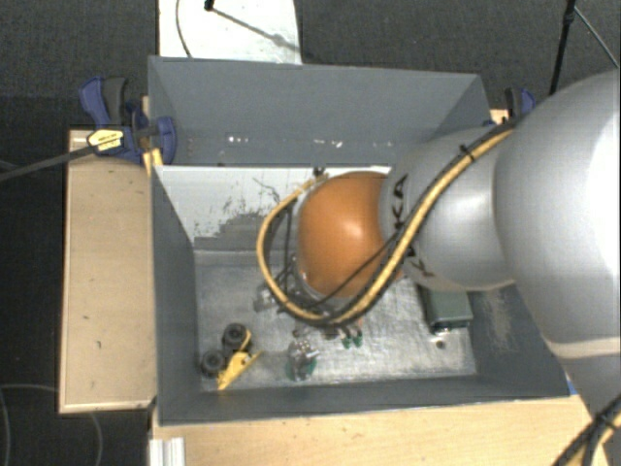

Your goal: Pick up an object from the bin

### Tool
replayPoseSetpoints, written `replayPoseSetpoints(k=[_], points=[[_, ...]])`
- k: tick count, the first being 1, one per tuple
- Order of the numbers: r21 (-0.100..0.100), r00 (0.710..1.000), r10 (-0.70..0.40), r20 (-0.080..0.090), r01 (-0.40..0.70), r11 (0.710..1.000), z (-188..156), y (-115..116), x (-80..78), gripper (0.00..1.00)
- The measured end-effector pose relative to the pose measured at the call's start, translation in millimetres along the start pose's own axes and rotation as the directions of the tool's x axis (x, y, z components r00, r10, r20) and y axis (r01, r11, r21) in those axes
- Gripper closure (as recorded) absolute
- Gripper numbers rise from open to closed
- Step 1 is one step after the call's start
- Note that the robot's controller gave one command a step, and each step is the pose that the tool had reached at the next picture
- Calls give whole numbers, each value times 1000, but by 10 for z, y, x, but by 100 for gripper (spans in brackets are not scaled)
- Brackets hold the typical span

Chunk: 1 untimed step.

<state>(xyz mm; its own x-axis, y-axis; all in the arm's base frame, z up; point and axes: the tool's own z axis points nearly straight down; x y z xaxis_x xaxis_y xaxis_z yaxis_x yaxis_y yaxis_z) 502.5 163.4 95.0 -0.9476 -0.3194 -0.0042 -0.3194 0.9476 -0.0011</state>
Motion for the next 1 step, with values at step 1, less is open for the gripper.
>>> replayPoseSetpoints(k=[1], points=[[-1,988,156,5,-156,988,11,-18,68,0]])
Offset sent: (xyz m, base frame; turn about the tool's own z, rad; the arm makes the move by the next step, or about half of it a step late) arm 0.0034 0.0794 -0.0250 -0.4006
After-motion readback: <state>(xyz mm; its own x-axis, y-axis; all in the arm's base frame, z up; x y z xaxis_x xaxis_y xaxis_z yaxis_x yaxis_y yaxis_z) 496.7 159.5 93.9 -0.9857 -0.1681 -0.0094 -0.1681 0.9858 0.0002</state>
